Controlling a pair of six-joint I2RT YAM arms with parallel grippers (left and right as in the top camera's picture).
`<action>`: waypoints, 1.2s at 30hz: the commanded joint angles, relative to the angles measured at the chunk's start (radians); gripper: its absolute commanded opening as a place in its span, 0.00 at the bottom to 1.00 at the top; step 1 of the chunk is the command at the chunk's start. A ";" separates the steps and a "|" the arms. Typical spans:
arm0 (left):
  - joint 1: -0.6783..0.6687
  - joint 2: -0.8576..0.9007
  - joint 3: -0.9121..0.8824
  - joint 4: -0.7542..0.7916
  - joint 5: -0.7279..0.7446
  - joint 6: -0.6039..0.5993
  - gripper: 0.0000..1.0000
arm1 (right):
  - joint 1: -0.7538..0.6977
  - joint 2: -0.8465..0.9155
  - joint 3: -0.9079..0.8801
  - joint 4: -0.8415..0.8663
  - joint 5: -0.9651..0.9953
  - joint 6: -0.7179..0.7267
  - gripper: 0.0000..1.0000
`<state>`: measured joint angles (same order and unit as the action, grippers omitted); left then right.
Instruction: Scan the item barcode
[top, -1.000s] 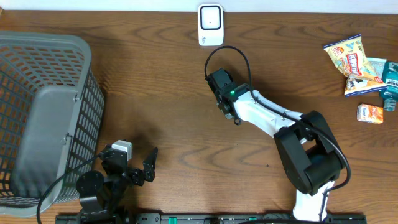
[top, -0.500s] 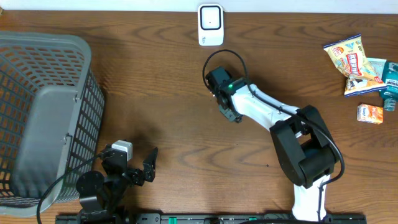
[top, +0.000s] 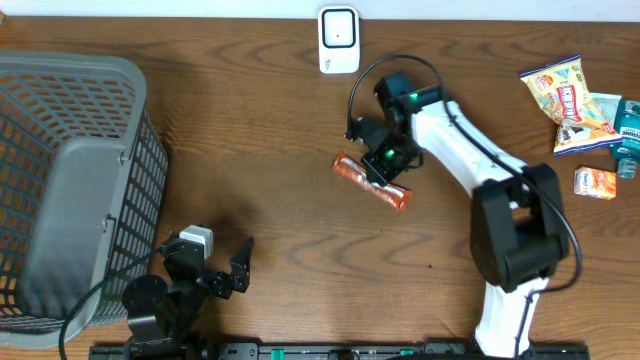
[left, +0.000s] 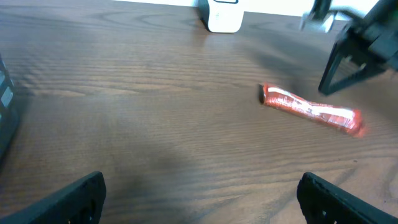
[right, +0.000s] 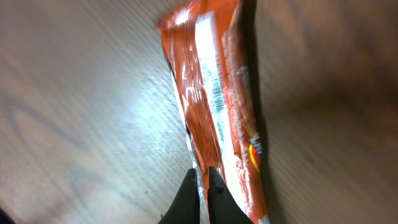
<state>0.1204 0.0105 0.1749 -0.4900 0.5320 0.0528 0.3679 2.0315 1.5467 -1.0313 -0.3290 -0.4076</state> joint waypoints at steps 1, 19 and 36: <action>-0.004 -0.005 0.003 0.004 -0.002 0.006 0.98 | 0.002 -0.094 0.027 0.009 -0.031 -0.120 0.01; -0.004 -0.005 0.003 0.004 -0.002 0.006 0.98 | 0.171 -0.114 -0.275 0.272 0.372 0.056 0.85; -0.004 -0.005 0.003 0.004 -0.002 0.006 0.98 | 0.150 0.103 -0.398 0.307 0.393 0.051 0.11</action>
<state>0.1204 0.0105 0.1749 -0.4904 0.5320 0.0528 0.5320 1.9663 1.2190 -0.6968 0.0364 -0.3481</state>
